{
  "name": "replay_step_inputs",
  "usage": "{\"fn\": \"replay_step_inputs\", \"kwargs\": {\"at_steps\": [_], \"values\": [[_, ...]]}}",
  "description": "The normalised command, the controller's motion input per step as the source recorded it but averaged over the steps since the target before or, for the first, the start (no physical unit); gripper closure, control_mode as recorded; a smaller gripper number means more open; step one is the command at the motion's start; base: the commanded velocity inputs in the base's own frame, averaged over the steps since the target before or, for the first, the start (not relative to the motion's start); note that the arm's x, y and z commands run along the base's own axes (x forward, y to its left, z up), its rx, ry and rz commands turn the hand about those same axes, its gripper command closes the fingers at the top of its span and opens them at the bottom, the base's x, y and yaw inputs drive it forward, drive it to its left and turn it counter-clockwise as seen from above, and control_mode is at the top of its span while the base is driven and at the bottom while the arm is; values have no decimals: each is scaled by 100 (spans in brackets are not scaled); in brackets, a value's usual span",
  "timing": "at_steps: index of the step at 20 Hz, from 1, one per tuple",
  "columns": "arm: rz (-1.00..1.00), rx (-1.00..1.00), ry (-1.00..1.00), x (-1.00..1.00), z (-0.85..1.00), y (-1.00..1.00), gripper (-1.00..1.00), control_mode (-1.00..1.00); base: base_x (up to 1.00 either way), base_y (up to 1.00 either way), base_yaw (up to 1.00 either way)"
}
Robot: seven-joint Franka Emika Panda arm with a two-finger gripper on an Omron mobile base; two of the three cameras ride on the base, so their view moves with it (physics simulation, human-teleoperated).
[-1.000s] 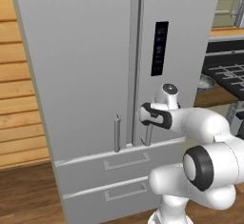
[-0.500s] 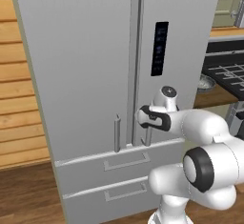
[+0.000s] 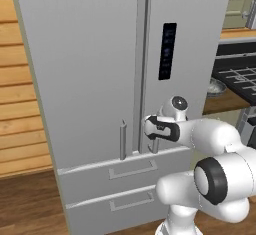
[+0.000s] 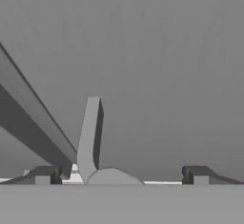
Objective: Grab a lemon wedge from the fridge and one ice cube from the ice bowl, and put them in the glass of lemonade.
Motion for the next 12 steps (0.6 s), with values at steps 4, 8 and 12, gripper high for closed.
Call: {"fn": "replay_step_inputs", "kwargs": {"at_steps": [4, 8, 12], "values": [[0, 0, 9, 7, -2, 11, 100, -100, 0, 0, 0], [0, 0, 9, 1, -1, 9, 100, -100, 0, 0, 0], [0, 0, 1, 0, 0, 0, 100, -100, 0, 0, 0]]}}
